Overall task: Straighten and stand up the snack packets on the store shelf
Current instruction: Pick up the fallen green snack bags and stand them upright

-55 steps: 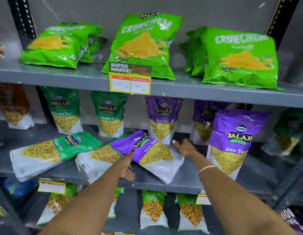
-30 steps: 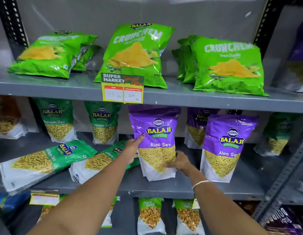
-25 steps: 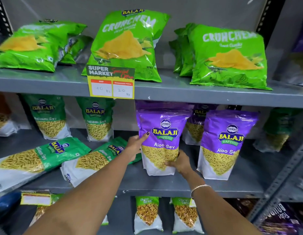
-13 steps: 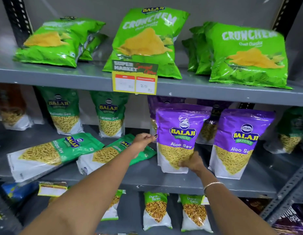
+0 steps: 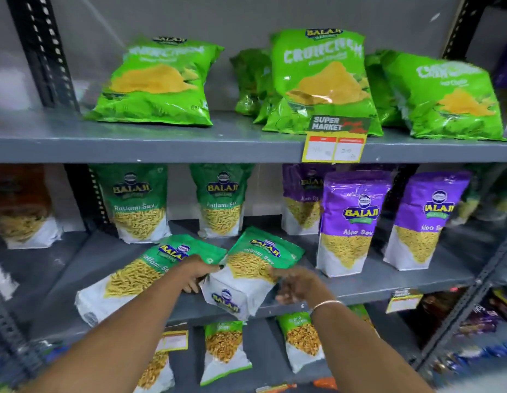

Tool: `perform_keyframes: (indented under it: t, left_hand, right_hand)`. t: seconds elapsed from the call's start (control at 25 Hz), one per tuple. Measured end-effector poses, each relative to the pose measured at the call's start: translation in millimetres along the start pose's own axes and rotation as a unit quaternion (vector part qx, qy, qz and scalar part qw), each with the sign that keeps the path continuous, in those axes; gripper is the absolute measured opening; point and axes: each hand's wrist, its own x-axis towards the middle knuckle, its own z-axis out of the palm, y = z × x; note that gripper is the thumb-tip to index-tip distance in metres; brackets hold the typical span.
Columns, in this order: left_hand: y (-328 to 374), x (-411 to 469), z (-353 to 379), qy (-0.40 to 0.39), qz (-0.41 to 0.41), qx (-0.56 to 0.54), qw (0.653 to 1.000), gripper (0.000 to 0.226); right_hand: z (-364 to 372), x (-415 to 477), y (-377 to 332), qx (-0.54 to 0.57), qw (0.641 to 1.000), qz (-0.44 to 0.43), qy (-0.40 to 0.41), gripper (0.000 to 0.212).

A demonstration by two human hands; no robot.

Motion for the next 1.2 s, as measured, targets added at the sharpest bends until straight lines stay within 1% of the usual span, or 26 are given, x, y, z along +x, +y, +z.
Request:
perform_keyframes:
  t: [0.12, 0.2, 0.28, 0.32, 0.36, 0.48, 0.56, 0.64, 0.68, 0.8, 0.84, 0.88, 0.96, 1.0, 1.08, 1.2]
  left_hand:
    - [-10, 14, -1, -0.106, -0.014, -0.143, 0.984, 0.073]
    - [-15, 20, -1, -0.146, -0.017, -0.180, 0.973, 0.058]
    - [-17, 19, 3, -0.166, -0.006, -0.202, 0.965, 0.036]
    - [-19, 17, 6, -0.176, 0.002, -0.212, 0.961, 0.032]
    - [-20, 16, 7, -0.174, 0.011, -0.219, 0.960, 0.035]
    - [-17, 5, 11, -0.163, 0.047, -0.221, 0.961, 0.071]
    - [-9, -6, 15, -0.125, 0.082, -0.203, 0.968, 0.080]
    - [0, -15, 18, -0.074, 0.108, -0.173, 0.976, 0.086]
    - [4, -16, 20, -0.059, 0.116, -0.172, 0.976, 0.083]
    - [13, -25, 25, -0.027, 0.138, -0.205, 0.969, 0.049]
    - [14, -25, 27, -0.015, 0.144, -0.209, 0.967, 0.046]
    - [14, -25, 30, 0.003, 0.157, -0.207, 0.966, 0.050]
    - [13, -18, 37, 0.046, 0.179, -0.190, 0.964, 0.066]
    - [13, -13, 41, 0.070, 0.186, -0.185, 0.962, 0.071]
    - [13, -4, 48, 0.121, 0.194, -0.169, 0.959, 0.075]
    - [7, 16, 63, 0.174, 0.203, -0.188, 0.945, 0.074]
  right_hand:
    - [10, 18, 3, 0.051, 0.998, 0.016, -0.045, 0.017]
    - [11, 24, 5, 0.076, 0.995, 0.018, -0.061, 0.008]
    - [12, 18, 4, 0.093, 0.993, -0.001, -0.072, 0.009]
    - [11, 12, 4, 0.079, 0.994, -0.019, -0.067, 0.007]
    - [10, 8, 1, 0.058, 0.996, -0.046, -0.056, 0.009]
    - [3, -11, -14, 0.024, 0.990, -0.133, -0.045, 0.029]
    - [-1, -20, -29, -0.012, 0.981, -0.188, -0.034, 0.044]
    - [-3, -25, -43, -0.062, 0.971, -0.228, -0.023, 0.052]
    - [-4, -25, -48, -0.073, 0.968, -0.239, -0.020, 0.051]
    - [-7, -26, -61, -0.067, 0.971, -0.225, -0.050, 0.042]
    - [-8, -28, -62, -0.075, 0.970, -0.220, -0.066, 0.035]
    - [-9, -28, -62, -0.090, 0.970, -0.213, -0.070, 0.027]
    - [-10, -23, -60, -0.104, 0.968, -0.223, -0.051, 0.022]
    - [-10, -20, -59, -0.101, 0.964, -0.245, -0.038, 0.030]
    - [-8, -8, -56, -0.081, 0.954, -0.287, -0.022, 0.055]
    - [-4, 13, -49, -0.095, 0.941, -0.323, 0.020, 0.064]
